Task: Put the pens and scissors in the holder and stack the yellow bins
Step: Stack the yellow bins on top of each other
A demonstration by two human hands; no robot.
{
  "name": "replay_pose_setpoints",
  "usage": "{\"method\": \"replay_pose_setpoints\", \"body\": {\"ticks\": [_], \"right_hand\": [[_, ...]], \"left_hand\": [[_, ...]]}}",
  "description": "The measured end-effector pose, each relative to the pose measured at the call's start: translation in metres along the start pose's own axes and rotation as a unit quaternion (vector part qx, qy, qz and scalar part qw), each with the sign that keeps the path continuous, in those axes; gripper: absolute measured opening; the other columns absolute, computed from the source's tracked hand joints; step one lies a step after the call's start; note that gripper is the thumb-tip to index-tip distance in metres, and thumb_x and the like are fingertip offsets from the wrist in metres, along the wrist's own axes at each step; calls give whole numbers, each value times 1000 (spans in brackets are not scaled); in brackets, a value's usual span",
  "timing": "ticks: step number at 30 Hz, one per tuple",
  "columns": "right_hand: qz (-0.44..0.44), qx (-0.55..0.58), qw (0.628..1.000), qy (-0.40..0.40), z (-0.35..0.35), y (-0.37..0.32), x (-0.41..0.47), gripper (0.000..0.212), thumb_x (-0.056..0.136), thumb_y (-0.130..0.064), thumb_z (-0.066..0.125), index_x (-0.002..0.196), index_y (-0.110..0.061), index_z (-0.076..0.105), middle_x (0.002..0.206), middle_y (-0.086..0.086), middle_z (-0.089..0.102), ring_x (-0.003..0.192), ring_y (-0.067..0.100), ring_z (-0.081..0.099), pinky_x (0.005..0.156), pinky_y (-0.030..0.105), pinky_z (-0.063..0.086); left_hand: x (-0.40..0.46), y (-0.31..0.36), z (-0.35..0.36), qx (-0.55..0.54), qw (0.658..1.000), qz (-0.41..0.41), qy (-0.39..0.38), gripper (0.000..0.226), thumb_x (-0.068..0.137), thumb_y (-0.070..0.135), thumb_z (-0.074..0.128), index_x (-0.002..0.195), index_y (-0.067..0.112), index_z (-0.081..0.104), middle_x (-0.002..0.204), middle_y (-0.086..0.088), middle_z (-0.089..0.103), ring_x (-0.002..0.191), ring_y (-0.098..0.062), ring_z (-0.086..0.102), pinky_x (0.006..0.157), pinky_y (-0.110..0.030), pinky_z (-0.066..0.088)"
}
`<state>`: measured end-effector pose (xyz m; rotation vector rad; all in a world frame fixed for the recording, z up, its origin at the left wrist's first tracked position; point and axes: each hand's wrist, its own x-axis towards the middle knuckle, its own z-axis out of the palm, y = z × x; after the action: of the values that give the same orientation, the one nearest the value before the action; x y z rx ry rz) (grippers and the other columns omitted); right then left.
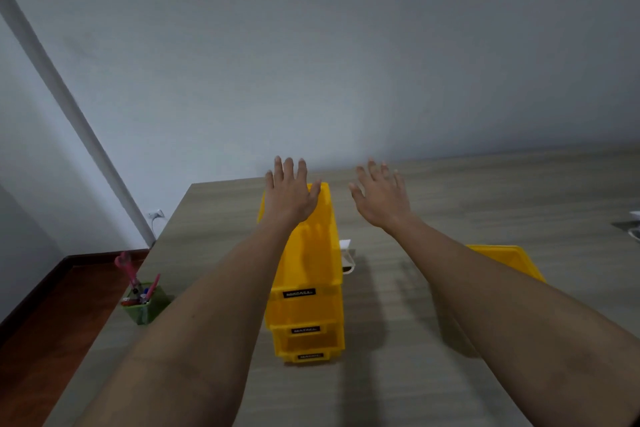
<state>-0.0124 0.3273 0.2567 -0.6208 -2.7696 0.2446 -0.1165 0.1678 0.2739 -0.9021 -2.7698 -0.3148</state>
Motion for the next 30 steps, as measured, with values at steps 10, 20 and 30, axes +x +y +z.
{"method": "replay_pose_setpoints", "body": {"ticks": [10,20,30], "right_hand": [[90,-36,995,-6,-30,184,-37,62,100,-48,25,154,-20,14,164,7,6,152,30,4,120,50,5],[172,-23,978,-117,3,354,-107,64,100,-50,23,154,-18,10,164,9,3,151,31,3,120,51,5],[255,154,935,-193,69,392,-156,64,101,-37,37,150,0,18,152,26,26,133,44,39,105,49,36]], "left_hand": [[7,170,49,-31,997,48,-47,67,99,53,24,154,16,14,162,-15,7,151,-34,-5,121,-51,5],[-29,309,165,-43,985,64,-155,69,99,56,21,154,16,12,162,-14,8,151,-33,1,120,-50,10],[-74,358,247,-222,936,-37,-271,45,102,30,39,125,-7,47,128,-29,54,120,-43,52,91,-43,42]]}}
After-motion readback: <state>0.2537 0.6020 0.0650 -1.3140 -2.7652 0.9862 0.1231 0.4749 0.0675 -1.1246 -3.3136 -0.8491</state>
